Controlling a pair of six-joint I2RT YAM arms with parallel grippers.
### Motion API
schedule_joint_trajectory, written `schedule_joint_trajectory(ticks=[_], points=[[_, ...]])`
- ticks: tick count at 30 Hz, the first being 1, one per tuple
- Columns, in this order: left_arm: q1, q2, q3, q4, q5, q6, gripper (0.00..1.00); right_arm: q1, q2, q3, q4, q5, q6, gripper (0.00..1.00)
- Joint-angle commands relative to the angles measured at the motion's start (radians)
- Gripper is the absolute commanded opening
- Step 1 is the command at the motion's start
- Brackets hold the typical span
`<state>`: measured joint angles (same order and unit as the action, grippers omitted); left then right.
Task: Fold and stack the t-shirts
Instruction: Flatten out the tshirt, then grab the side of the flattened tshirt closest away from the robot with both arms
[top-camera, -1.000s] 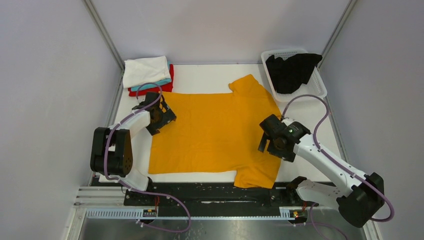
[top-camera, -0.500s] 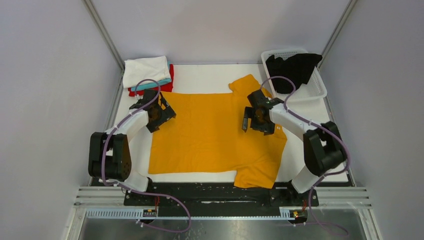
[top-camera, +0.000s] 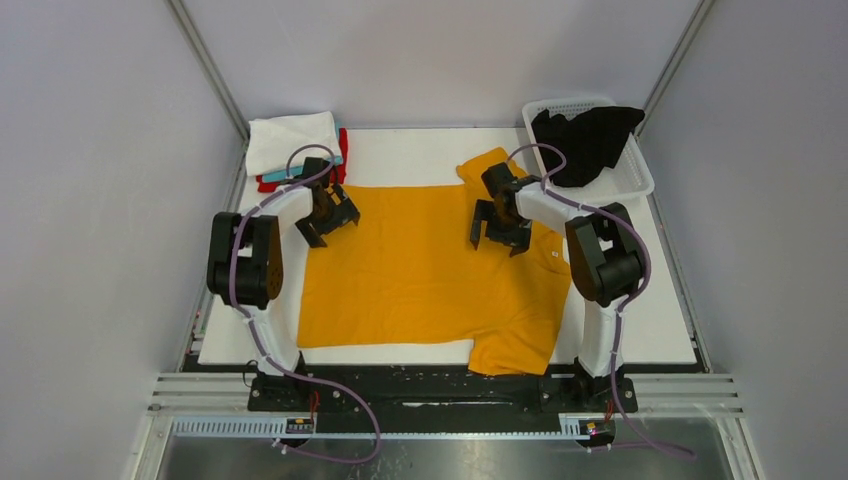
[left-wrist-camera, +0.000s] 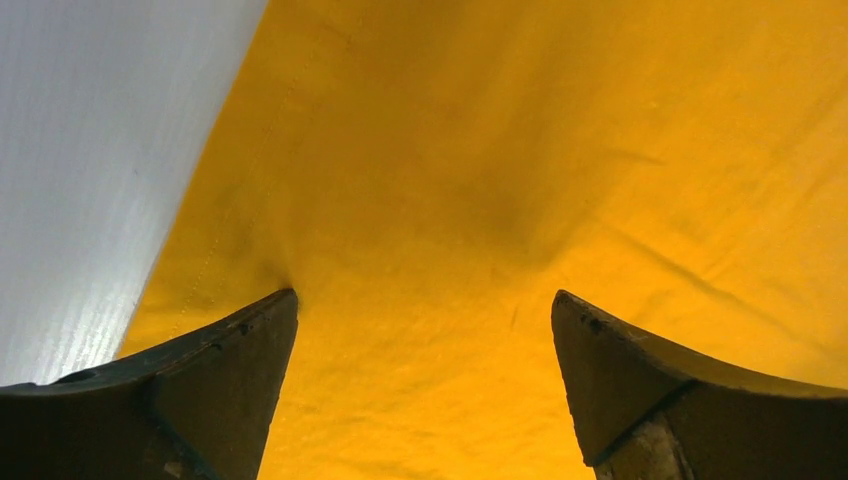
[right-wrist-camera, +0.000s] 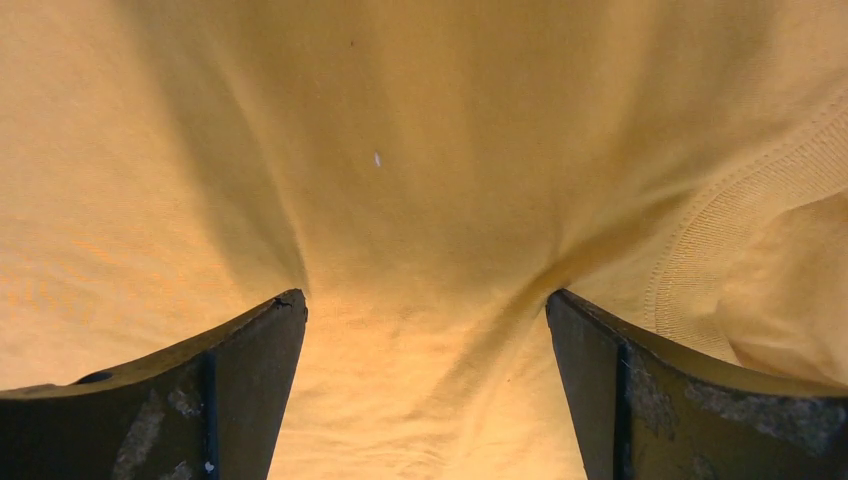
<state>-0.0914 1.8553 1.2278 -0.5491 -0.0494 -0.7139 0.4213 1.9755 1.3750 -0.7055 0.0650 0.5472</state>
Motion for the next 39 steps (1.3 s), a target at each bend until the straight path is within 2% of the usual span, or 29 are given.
schedule_joint_trajectory(ticks=[1,11,14,17,22,27,30,33,36,39], points=[[0.012,0.105,0.128,-0.081,-0.046,0.006,0.99,-0.044,0.072,0.082,0.012,-0.095,0.015,0.98],[0.03,0.262,0.39,-0.156,-0.053,0.019,0.99,-0.082,0.19,0.289,-0.013,-0.148,-0.055,0.98],[0.029,0.243,0.415,-0.157,-0.02,0.025,0.99,-0.082,0.148,0.323,-0.03,-0.111,-0.088,0.98],[0.024,0.155,0.406,-0.168,-0.007,0.031,0.99,-0.082,0.038,0.288,-0.053,-0.074,-0.105,0.98],[-0.017,-0.127,0.201,-0.155,-0.048,0.024,0.99,-0.082,-0.277,0.02,0.052,-0.037,-0.064,0.98],[-0.049,-0.518,-0.205,-0.187,-0.211,-0.082,0.99,-0.082,-0.571,-0.279,0.194,-0.018,-0.006,0.98],[-0.045,-0.7,-0.359,-0.3,-0.307,-0.169,0.99,-0.092,-0.636,-0.388,0.229,-0.038,-0.01,0.98],[-0.035,-0.842,-0.471,-0.408,-0.36,-0.26,0.99,-0.108,-0.632,-0.417,0.236,-0.075,-0.005,0.98],[-0.016,-0.947,-0.589,-0.43,-0.359,-0.349,0.99,-0.114,-0.593,-0.407,0.249,-0.164,-0.001,0.98],[0.012,-0.983,-0.679,-0.397,-0.319,-0.393,0.99,-0.117,-0.549,-0.402,0.261,-0.248,0.002,0.98]])
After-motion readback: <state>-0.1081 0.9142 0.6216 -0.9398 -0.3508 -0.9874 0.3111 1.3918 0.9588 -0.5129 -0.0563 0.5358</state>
